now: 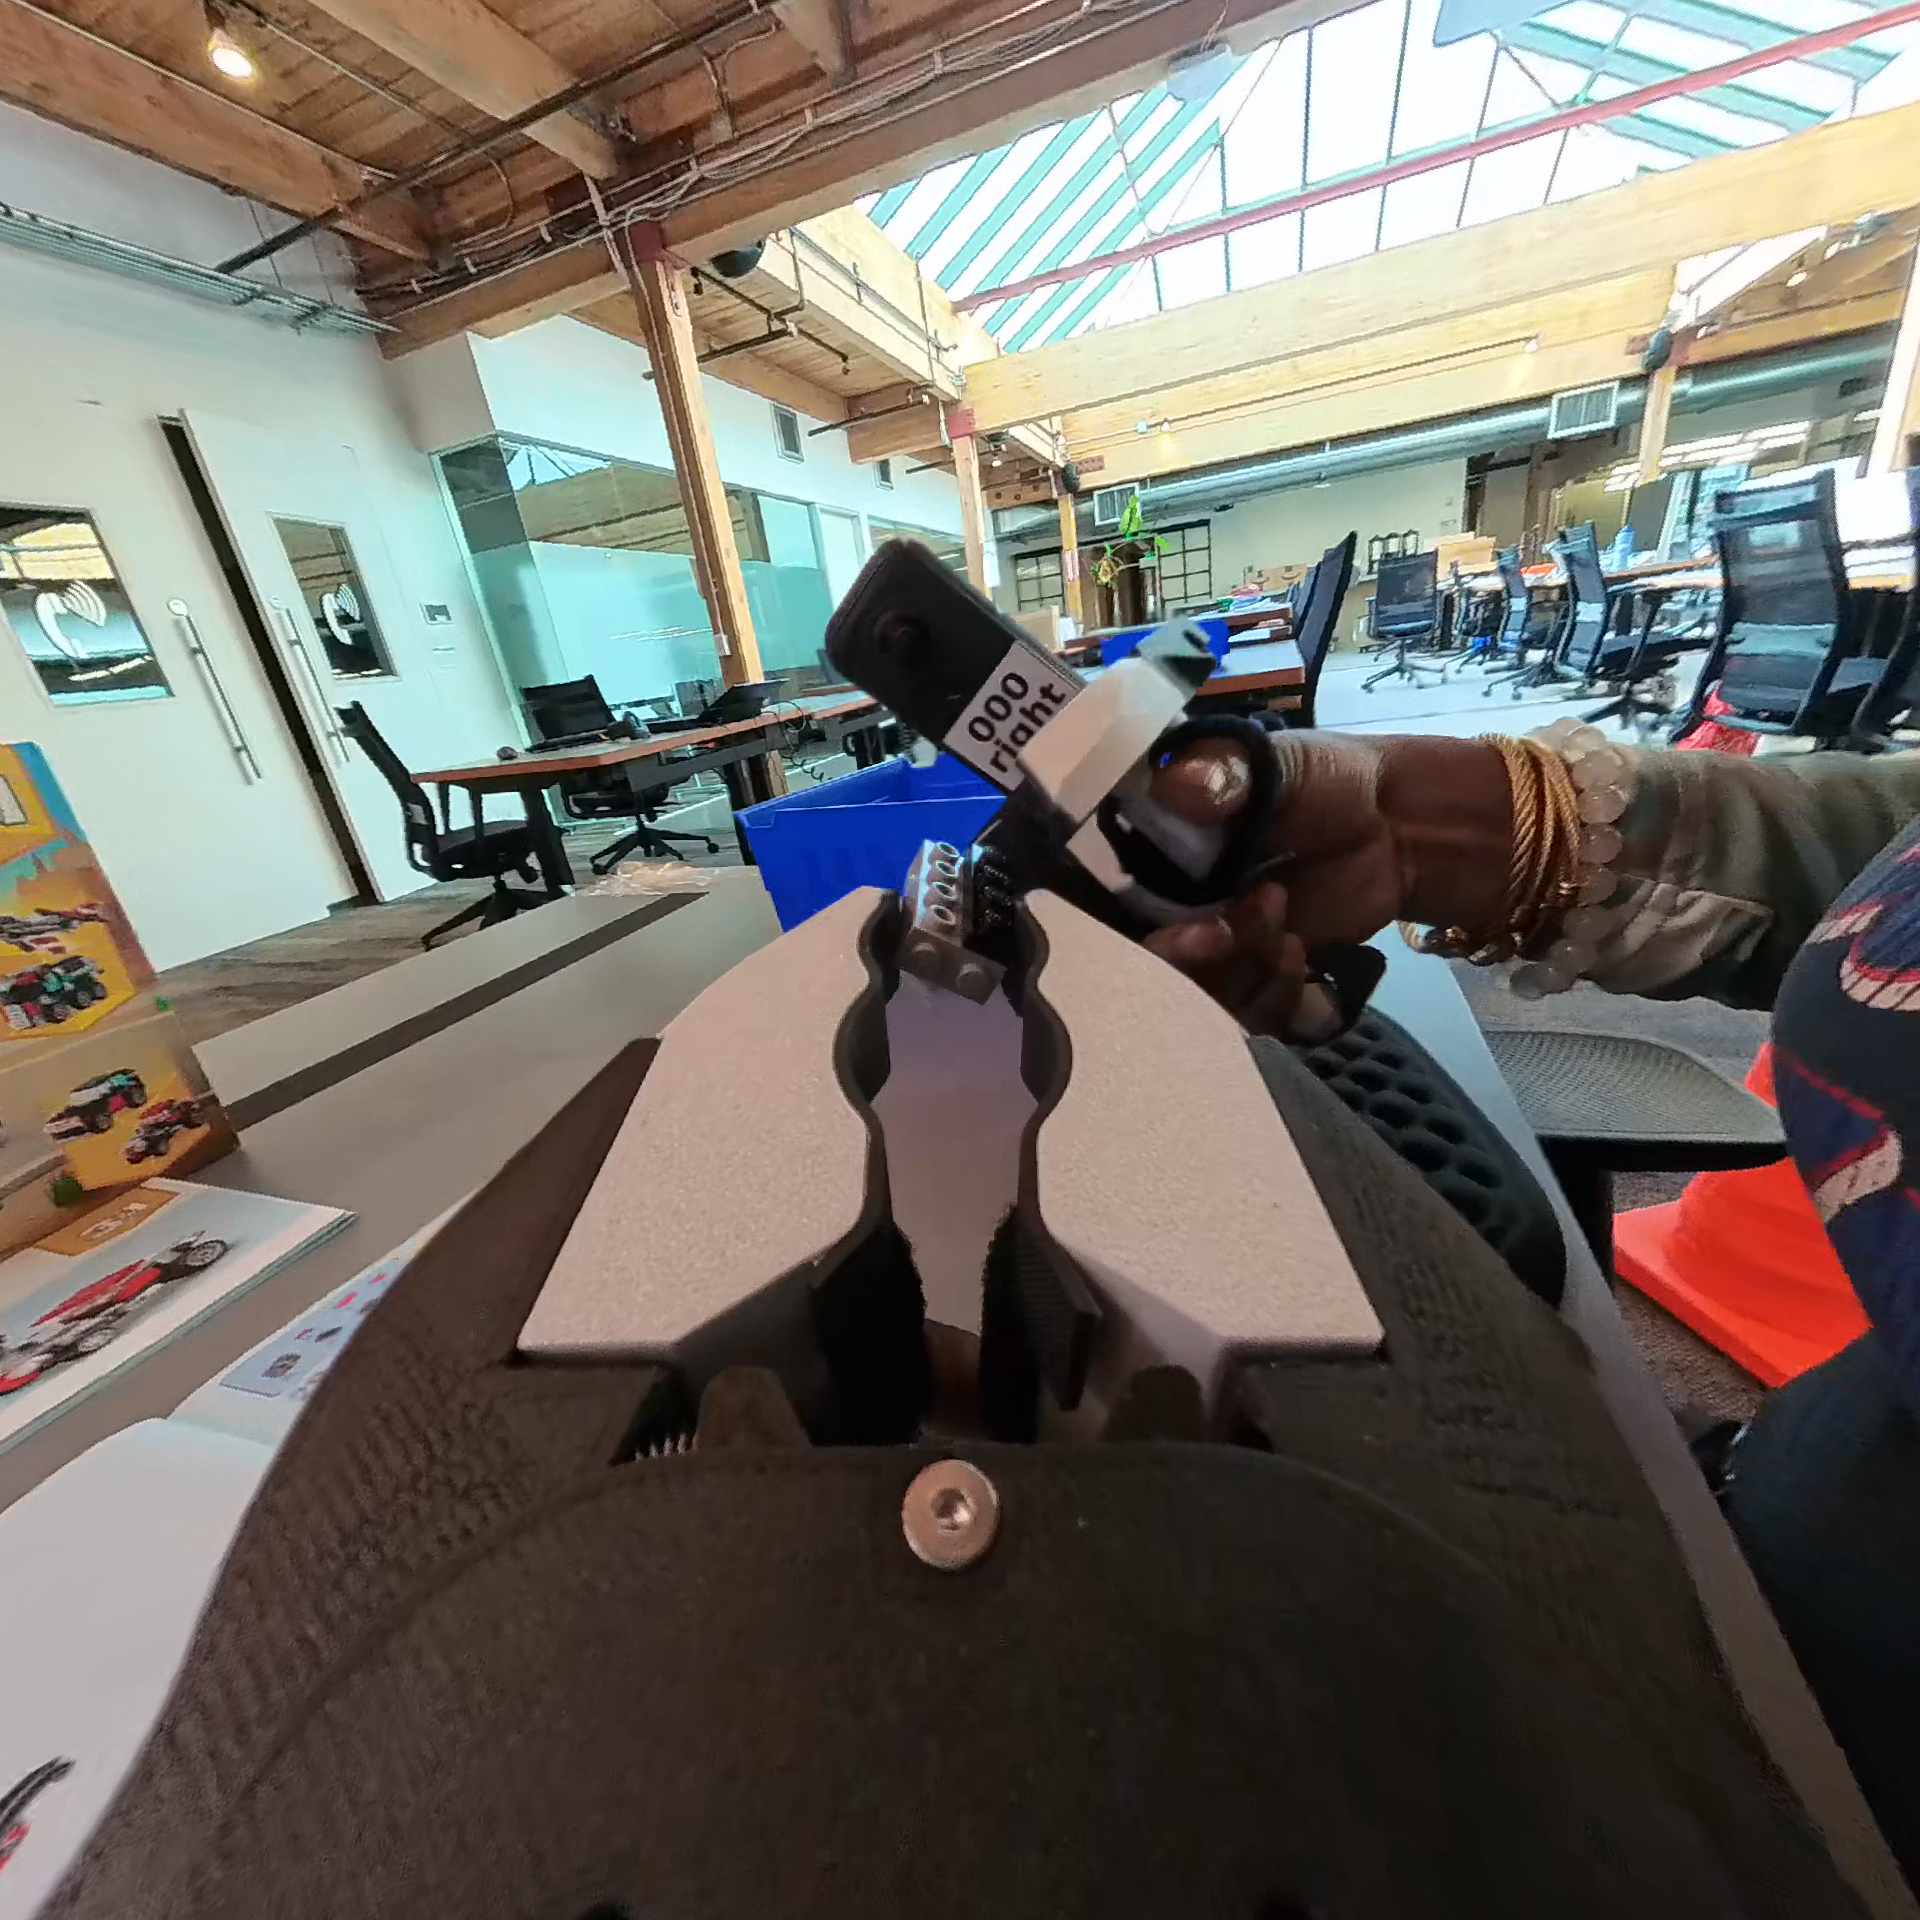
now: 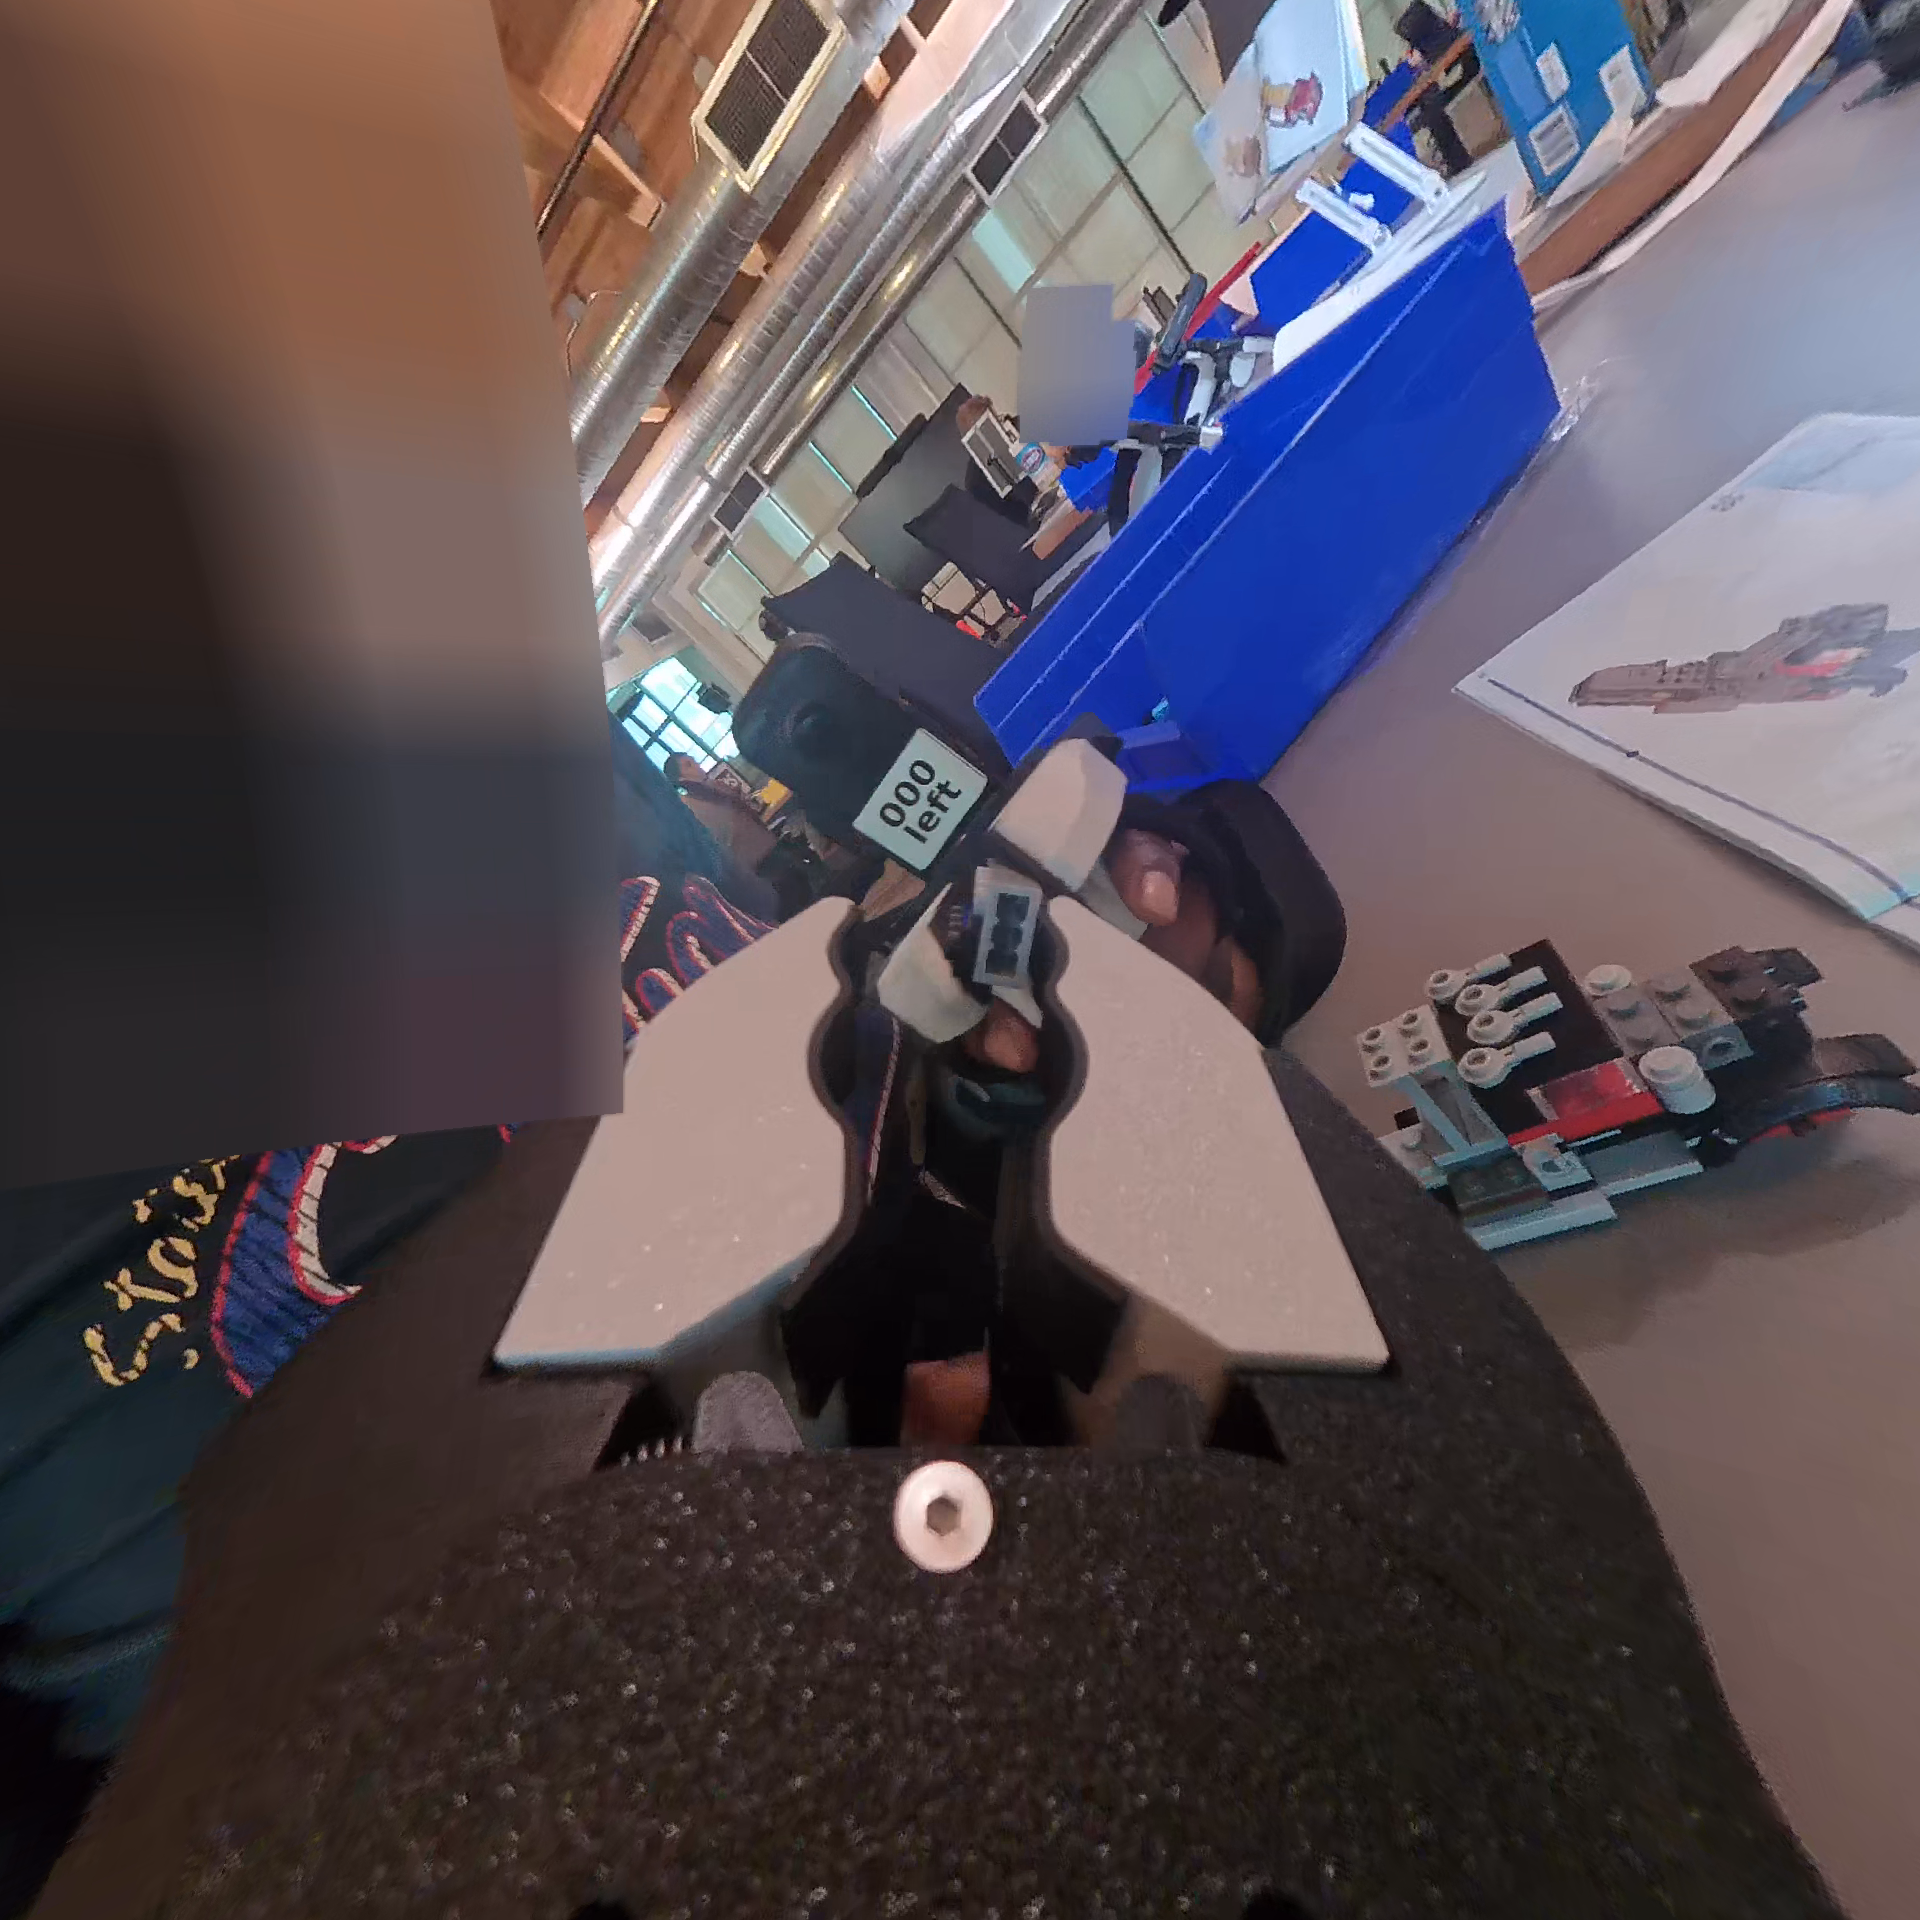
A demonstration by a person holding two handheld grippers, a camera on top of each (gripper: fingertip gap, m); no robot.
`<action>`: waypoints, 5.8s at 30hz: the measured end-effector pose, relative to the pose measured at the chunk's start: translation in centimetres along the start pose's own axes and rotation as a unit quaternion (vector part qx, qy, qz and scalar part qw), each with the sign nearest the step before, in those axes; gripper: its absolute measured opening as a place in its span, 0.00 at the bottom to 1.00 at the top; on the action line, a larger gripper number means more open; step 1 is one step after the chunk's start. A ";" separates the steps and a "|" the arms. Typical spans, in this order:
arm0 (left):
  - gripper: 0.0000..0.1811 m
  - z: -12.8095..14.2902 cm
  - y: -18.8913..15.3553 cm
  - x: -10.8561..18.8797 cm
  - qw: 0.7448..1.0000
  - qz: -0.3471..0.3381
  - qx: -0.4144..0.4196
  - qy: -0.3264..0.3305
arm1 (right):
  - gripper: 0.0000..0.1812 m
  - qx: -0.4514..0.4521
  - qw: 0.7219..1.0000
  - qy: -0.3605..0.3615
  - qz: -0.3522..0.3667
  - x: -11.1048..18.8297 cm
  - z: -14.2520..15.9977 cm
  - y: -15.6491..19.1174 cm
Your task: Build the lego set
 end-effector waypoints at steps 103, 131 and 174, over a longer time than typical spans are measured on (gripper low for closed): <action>0.20 -0.3 5.9 3.4 0.988 -0.072 0.135 0.001 | 0.09 0.355 0.797 0.435 0.222 4.3 -5.8 -10.4; 0.37 -1.2 4.8 3.1 0.997 -0.048 0.042 -0.050 | 0.81 0.391 0.844 -0.069 0.362 12.8 -8.2 8.9; 0.68 0.6 6.7 3.6 0.985 -0.155 0.009 -0.077 | 0.17 0.172 0.634 0.015 0.753 33.5 2.2 8.2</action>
Point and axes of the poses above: each gripper's, where its closed fingertips meet, x back along the fingers, z out of its underside, y = z × x across the jaws, the point moved 10 cm from there along x, back along the fingers, and after that the axes turned 3 degrees about z, right-handed, at the moved point
